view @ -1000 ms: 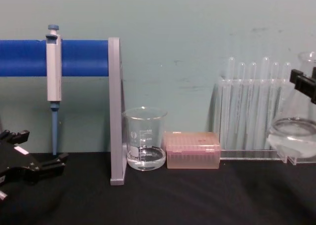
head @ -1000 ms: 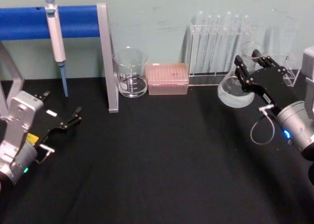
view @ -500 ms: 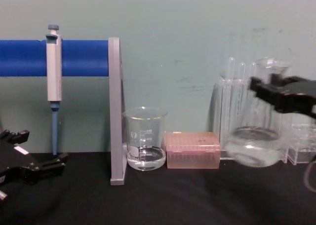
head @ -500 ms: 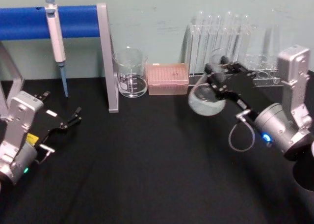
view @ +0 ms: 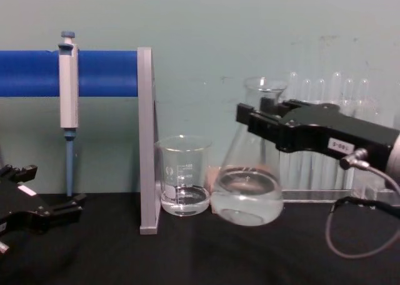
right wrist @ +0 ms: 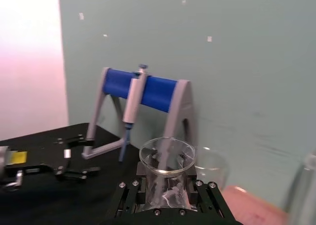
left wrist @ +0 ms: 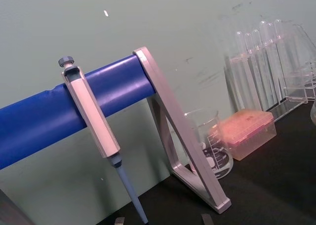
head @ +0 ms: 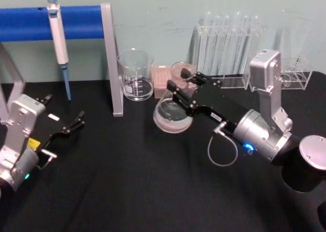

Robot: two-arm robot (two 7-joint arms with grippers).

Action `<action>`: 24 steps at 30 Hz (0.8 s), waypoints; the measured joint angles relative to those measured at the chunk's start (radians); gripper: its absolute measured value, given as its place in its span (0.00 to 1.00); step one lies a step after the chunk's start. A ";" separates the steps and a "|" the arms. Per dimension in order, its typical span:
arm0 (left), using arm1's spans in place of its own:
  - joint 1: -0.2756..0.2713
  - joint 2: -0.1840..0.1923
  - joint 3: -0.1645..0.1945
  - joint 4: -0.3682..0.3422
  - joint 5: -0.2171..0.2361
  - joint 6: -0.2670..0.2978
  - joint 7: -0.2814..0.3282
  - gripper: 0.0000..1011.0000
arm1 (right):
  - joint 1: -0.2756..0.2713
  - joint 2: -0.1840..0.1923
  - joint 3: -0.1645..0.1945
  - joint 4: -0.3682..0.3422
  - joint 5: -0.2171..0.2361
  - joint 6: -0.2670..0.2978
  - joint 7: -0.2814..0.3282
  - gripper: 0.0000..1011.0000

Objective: Grasp the erlenmeyer flask with one hand, shake it three times, then place it back.

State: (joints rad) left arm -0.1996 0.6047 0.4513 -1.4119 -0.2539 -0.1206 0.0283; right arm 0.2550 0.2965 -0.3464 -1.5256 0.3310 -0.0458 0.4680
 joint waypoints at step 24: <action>0.000 0.000 0.000 0.000 0.000 0.000 0.000 0.99 | -0.008 0.031 0.037 0.021 0.023 -0.023 -0.110 0.45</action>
State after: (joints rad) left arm -0.1996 0.6047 0.4514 -1.4120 -0.2539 -0.1205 0.0283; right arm 0.2475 0.3280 -0.3096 -1.5048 0.3543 -0.0690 0.3583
